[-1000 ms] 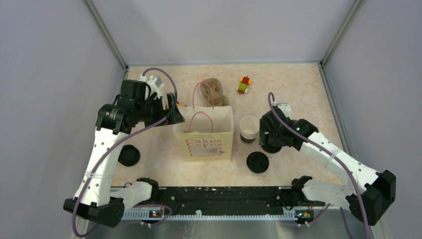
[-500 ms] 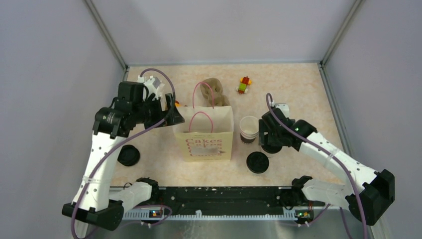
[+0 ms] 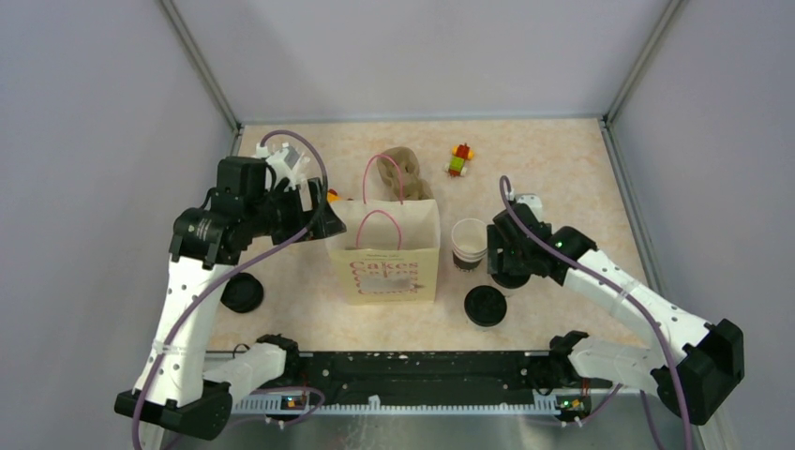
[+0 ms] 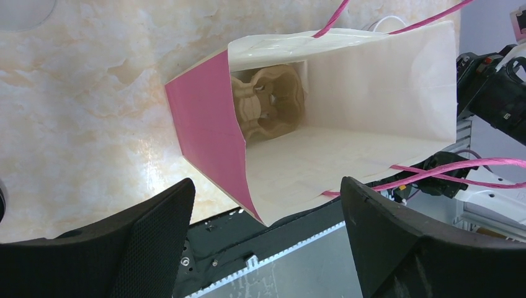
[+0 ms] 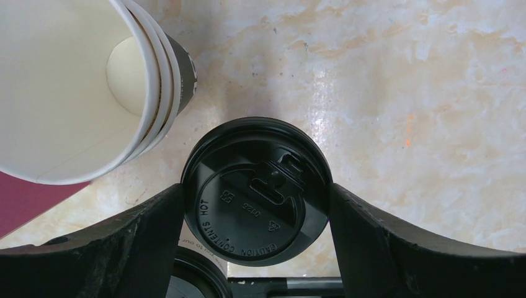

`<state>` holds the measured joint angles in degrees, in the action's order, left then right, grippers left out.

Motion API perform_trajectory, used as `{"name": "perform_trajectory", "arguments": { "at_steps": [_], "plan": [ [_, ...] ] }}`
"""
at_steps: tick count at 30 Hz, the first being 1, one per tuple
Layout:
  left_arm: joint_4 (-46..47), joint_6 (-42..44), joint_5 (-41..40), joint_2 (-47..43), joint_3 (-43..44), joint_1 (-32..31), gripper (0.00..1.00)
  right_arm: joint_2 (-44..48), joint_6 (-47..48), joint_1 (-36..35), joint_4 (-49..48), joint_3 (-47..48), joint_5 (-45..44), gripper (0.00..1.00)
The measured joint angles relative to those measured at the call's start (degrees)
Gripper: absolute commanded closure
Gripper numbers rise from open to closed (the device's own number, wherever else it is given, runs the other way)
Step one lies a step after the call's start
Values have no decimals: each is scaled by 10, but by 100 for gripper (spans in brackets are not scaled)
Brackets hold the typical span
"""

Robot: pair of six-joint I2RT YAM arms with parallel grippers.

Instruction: Pack the takeout coffee

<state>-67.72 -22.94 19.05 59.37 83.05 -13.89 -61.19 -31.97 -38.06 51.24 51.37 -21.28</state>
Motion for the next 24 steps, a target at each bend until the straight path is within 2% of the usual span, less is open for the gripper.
{"name": "perform_trajectory", "arguments": {
  "at_steps": [13, 24],
  "plan": [
    [0, -10, 0, -11, -2, 0, 10, 0, -2, 0, -1, -1, 3, 16],
    [0, -9, 8, -11, -2, 0, 11, 9, -8, 0, 9, -3, 3, 28]
  ]
}}
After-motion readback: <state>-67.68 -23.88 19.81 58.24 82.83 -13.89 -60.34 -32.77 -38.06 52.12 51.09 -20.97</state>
